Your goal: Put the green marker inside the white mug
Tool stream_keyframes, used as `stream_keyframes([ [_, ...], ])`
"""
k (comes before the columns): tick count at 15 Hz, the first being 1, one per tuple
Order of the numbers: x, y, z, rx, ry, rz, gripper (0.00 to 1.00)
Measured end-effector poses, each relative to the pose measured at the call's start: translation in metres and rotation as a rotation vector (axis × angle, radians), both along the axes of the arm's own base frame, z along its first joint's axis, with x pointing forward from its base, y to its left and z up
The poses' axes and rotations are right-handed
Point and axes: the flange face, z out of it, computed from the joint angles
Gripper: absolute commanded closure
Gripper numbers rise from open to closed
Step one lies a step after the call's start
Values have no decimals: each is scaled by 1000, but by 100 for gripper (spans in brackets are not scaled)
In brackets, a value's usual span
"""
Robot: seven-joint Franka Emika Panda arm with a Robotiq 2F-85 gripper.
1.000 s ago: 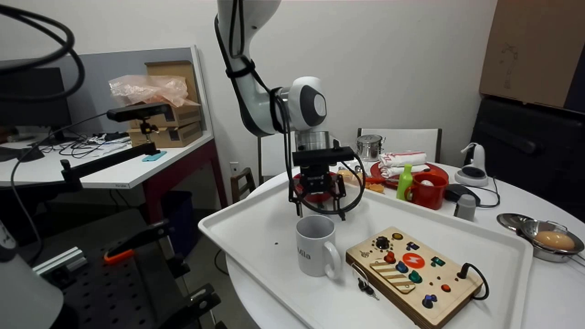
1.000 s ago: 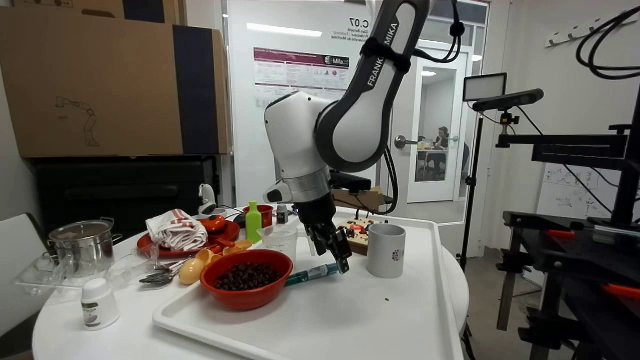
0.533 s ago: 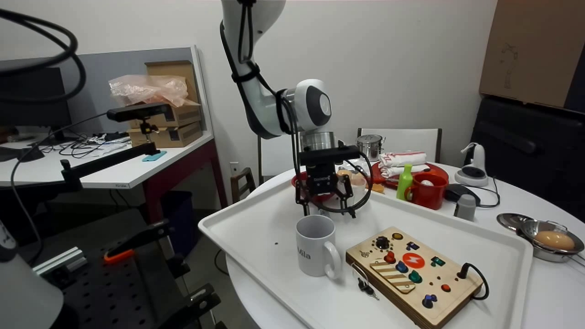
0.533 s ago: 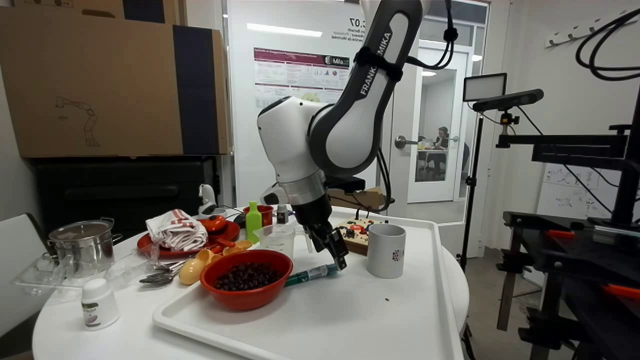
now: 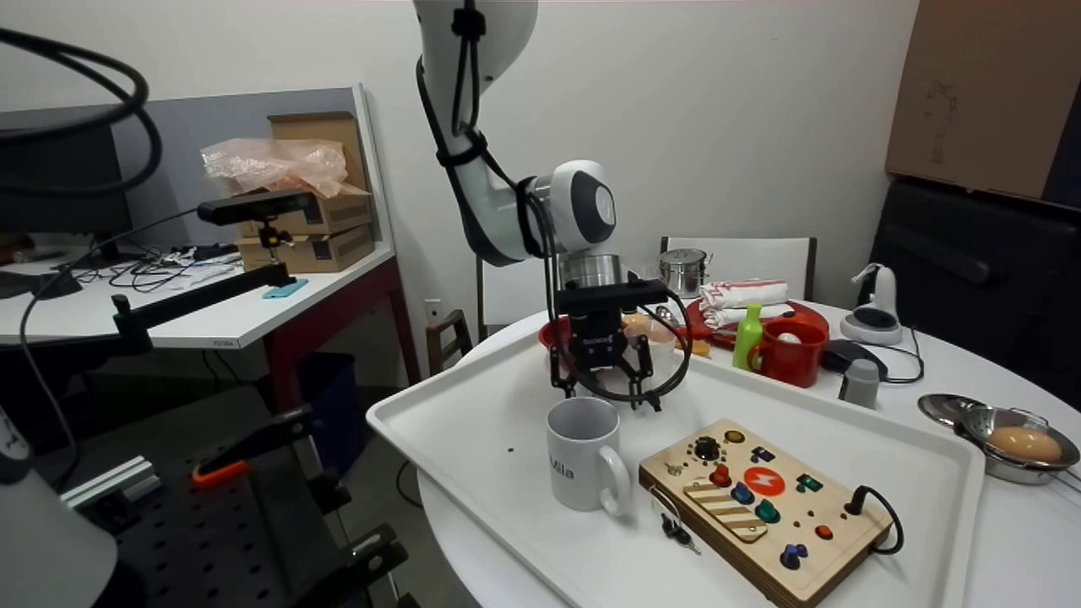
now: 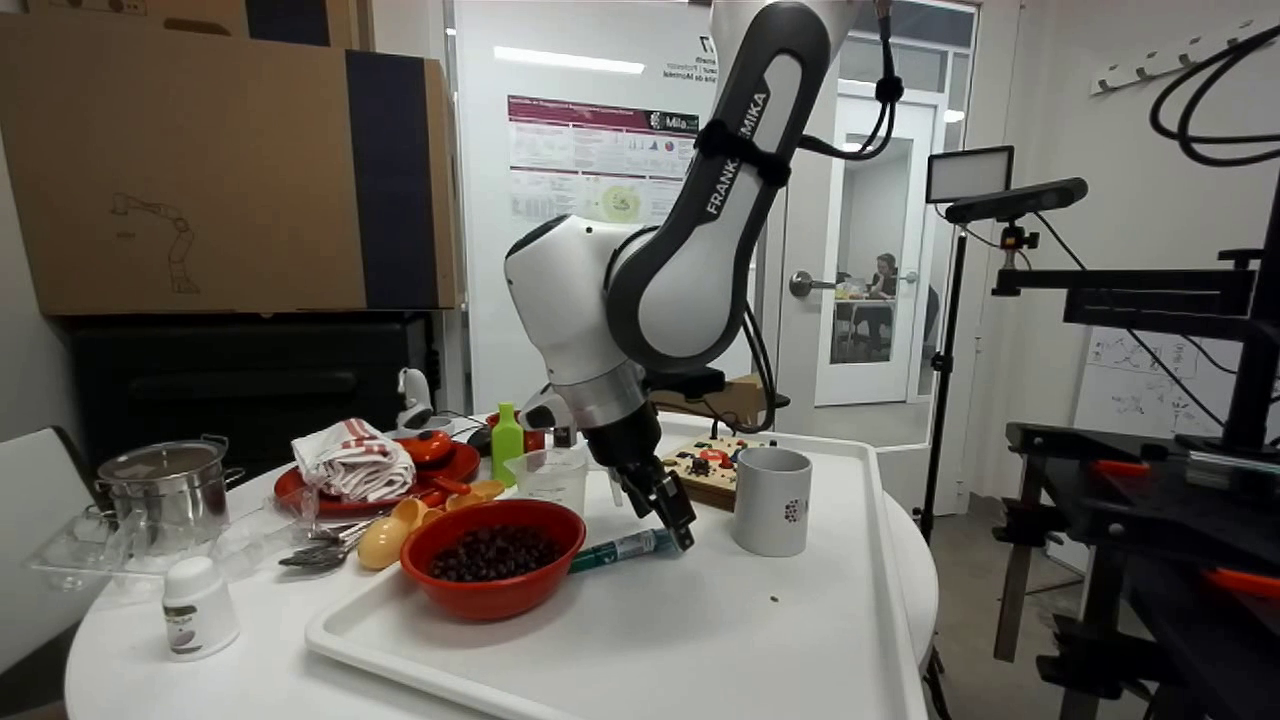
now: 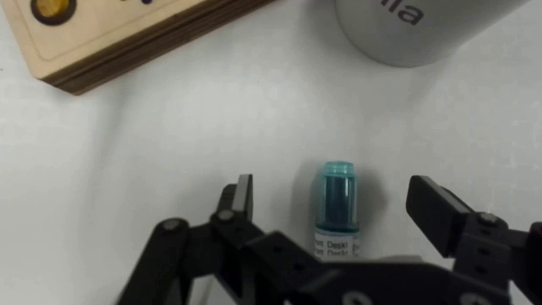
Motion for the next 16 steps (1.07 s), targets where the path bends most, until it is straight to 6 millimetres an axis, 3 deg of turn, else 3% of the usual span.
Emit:
stream_keyframes([
  [6, 5, 3, -3, -9, 6, 4, 81],
  [8, 6, 4, -3, -12, 5, 6, 92],
  [10, 7, 4, -2, -15, 6, 8, 87],
  [16, 9, 5, -1, -20, 2, 17, 87],
])
